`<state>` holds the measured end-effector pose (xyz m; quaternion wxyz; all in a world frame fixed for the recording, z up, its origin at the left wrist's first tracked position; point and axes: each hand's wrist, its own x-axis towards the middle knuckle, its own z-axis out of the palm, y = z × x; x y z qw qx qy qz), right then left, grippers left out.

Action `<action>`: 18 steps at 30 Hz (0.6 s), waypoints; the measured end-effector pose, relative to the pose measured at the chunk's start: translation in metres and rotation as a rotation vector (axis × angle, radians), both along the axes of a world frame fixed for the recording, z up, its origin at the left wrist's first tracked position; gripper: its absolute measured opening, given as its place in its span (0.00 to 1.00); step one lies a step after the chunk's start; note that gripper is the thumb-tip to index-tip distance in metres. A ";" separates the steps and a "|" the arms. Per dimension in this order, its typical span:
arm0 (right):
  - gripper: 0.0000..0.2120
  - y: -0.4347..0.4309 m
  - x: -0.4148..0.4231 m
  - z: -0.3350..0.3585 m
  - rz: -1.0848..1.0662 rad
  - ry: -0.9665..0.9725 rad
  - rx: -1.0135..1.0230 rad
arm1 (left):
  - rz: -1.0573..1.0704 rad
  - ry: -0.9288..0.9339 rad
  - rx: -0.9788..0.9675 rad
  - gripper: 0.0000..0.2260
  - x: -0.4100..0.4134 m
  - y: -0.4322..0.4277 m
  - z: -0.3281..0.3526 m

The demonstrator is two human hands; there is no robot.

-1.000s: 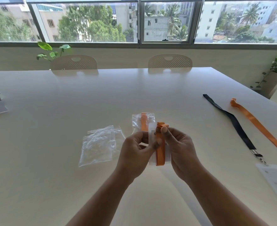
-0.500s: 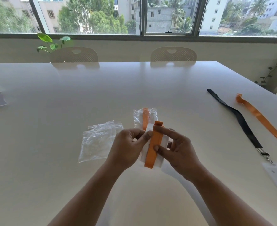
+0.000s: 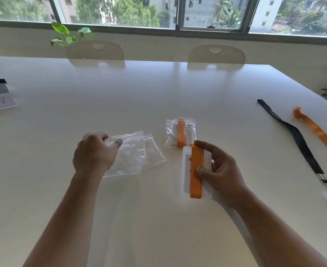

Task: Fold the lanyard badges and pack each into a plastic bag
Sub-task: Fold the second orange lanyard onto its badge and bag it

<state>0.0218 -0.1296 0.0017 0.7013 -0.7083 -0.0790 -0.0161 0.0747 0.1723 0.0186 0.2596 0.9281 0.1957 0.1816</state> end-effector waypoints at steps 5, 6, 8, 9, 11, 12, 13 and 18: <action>0.24 0.000 0.000 -0.002 -0.021 0.005 -0.002 | 0.066 0.161 0.014 0.24 0.003 0.003 -0.010; 0.24 0.000 0.000 -0.002 -0.030 0.003 -0.006 | 0.066 0.164 0.019 0.23 0.003 0.002 -0.012; 0.25 0.001 -0.001 -0.003 -0.047 0.008 0.006 | 0.058 0.158 0.017 0.20 0.003 0.002 -0.013; 0.25 0.001 -0.001 -0.003 -0.052 0.014 0.013 | 0.053 0.151 0.007 0.18 0.003 0.003 -0.014; 0.25 0.002 -0.002 -0.004 -0.055 0.023 0.022 | 0.043 0.128 -0.025 0.13 0.004 0.005 -0.014; 0.26 0.002 -0.002 -0.004 -0.056 0.025 0.028 | 0.039 0.107 -0.047 0.10 0.004 0.006 -0.013; 0.26 0.003 -0.002 -0.004 -0.055 0.029 0.034 | 0.037 0.081 -0.071 0.07 0.004 0.007 -0.012; 0.23 0.005 -0.003 -0.003 -0.094 0.034 0.056 | -0.052 -0.093 -0.169 0.09 0.002 0.001 -0.003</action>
